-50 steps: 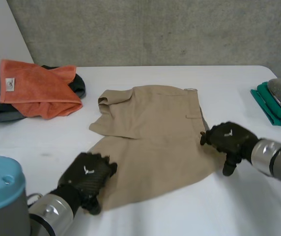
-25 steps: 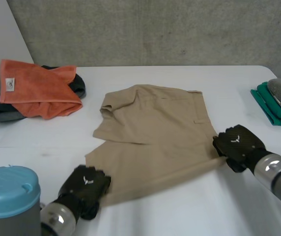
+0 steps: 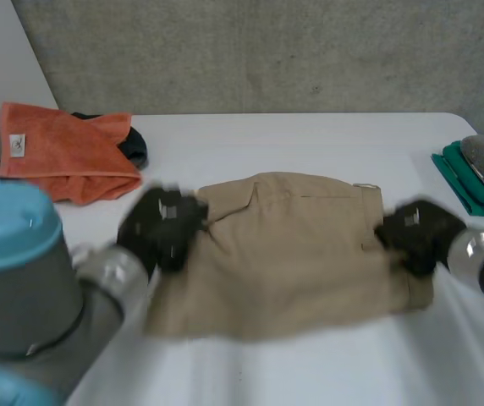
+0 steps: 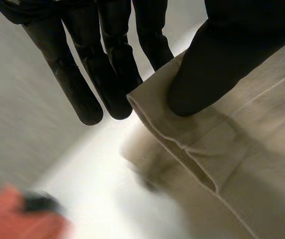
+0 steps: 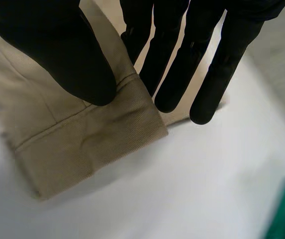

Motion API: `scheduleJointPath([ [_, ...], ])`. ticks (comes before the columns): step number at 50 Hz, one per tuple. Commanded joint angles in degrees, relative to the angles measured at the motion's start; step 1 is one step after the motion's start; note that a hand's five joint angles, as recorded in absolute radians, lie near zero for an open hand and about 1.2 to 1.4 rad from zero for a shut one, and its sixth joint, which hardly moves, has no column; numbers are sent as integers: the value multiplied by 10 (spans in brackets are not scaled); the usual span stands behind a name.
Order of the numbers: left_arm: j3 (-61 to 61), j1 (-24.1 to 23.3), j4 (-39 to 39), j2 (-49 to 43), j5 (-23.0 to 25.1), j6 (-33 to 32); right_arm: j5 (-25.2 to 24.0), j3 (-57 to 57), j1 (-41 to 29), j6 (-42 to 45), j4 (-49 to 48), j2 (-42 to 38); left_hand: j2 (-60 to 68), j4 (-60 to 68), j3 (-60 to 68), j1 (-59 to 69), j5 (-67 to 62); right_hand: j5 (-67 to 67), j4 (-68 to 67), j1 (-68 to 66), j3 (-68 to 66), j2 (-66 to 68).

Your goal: Fold the laundry.

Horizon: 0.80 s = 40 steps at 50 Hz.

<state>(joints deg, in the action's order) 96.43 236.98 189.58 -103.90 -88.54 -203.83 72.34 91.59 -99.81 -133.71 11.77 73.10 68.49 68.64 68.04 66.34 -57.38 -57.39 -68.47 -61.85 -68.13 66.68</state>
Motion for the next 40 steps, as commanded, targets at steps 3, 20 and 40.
scheduleJointPath([
  [3, -218, 40, 244, -37, -11, -11, 85, -255, -73, -155, -229, -28, 115, 114, 120, 137, -126, -126, -115, -181, -119, 133],
  [20, -239, 68, 296, -68, -30, 42, 105, -358, -82, -217, -341, -130, 115, 114, 120, 137, -126, -126, -115, -181, -119, 133],
  [40, 30, 31, -7, -72, 20, 14, 107, -240, -93, -75, -4, -252, 115, 114, 120, 137, -126, -126, -115, -181, -119, 133],
])
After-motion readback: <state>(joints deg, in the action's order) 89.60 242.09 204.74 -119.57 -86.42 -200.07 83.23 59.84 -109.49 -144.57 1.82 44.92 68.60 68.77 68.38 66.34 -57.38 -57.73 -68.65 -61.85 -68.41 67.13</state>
